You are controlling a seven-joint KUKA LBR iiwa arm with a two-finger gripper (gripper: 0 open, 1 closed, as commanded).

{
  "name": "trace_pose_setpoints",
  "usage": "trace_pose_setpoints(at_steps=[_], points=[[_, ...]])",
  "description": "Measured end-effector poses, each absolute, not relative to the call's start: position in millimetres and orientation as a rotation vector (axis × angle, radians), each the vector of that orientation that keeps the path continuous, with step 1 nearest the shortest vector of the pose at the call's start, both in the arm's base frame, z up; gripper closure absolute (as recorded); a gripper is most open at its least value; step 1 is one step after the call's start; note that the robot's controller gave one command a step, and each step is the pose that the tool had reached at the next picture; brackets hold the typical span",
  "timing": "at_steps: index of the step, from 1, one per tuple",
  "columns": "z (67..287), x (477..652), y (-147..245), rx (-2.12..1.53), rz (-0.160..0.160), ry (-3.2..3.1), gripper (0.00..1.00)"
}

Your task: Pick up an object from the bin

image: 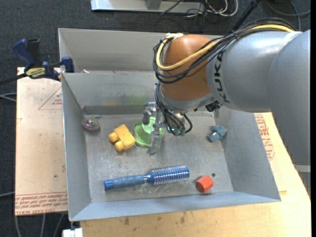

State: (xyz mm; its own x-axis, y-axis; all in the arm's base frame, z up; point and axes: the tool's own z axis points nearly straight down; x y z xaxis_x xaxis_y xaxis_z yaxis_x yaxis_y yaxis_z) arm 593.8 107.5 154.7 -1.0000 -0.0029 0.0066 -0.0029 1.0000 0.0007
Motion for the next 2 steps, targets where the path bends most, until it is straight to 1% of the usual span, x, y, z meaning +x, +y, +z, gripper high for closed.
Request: trace_pose_setpoints(at_steps=[1, 2], points=[[72, 536.9, 137, -0.183, -0.002, -3.131, 0.0], [72, 493.7, 153, 0.357, -0.003, -3.125, 0.0]])
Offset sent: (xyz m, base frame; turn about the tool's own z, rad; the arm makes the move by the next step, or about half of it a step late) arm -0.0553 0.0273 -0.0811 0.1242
